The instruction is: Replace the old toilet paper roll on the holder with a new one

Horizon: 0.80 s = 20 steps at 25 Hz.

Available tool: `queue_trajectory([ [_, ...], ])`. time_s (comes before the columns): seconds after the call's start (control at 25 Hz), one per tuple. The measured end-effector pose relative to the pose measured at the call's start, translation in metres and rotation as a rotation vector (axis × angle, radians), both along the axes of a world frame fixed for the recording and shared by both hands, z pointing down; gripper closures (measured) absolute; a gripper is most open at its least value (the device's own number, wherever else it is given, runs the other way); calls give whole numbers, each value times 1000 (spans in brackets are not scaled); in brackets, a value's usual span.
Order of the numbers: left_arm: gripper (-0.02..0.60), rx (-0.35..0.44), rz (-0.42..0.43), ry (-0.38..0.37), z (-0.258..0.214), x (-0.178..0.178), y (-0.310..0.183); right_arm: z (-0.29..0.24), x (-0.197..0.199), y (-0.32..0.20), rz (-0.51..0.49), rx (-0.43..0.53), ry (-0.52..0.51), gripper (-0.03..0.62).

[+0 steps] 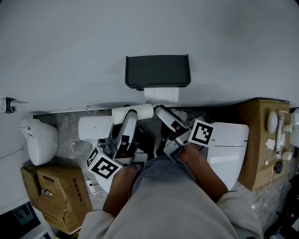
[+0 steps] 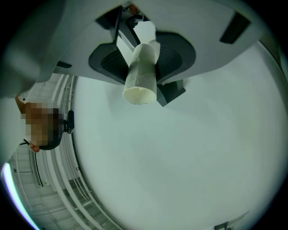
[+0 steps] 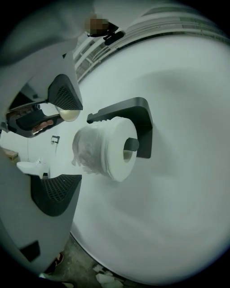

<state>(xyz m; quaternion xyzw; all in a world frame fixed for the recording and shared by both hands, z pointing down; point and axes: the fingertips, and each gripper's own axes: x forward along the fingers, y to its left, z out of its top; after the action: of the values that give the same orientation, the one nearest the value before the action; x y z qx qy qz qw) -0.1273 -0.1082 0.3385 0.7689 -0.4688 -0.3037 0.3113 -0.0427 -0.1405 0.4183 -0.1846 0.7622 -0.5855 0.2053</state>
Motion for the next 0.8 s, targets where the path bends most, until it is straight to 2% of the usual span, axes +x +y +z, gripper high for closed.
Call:
queue_trajectory([
  [0.2,403,26,4,-17,-11,0,-2,-3,0,18,-47,38,30,135],
  [0.56,403,53,11,-63,-29,-3,-6,-20,-5,39,-117,233,187,154],
  [0.64,403,68,10,-85,-37,-4,-8,-24,-5,42,-121,266,196,214],
  [0.72,403,84,11,-110,-45,-5,-12,-28,-2,44,-110,289,198,330],
  [0.8,403,97,16,-130,-52,-5,-16,-29,0,44,-98,311,209,409],
])
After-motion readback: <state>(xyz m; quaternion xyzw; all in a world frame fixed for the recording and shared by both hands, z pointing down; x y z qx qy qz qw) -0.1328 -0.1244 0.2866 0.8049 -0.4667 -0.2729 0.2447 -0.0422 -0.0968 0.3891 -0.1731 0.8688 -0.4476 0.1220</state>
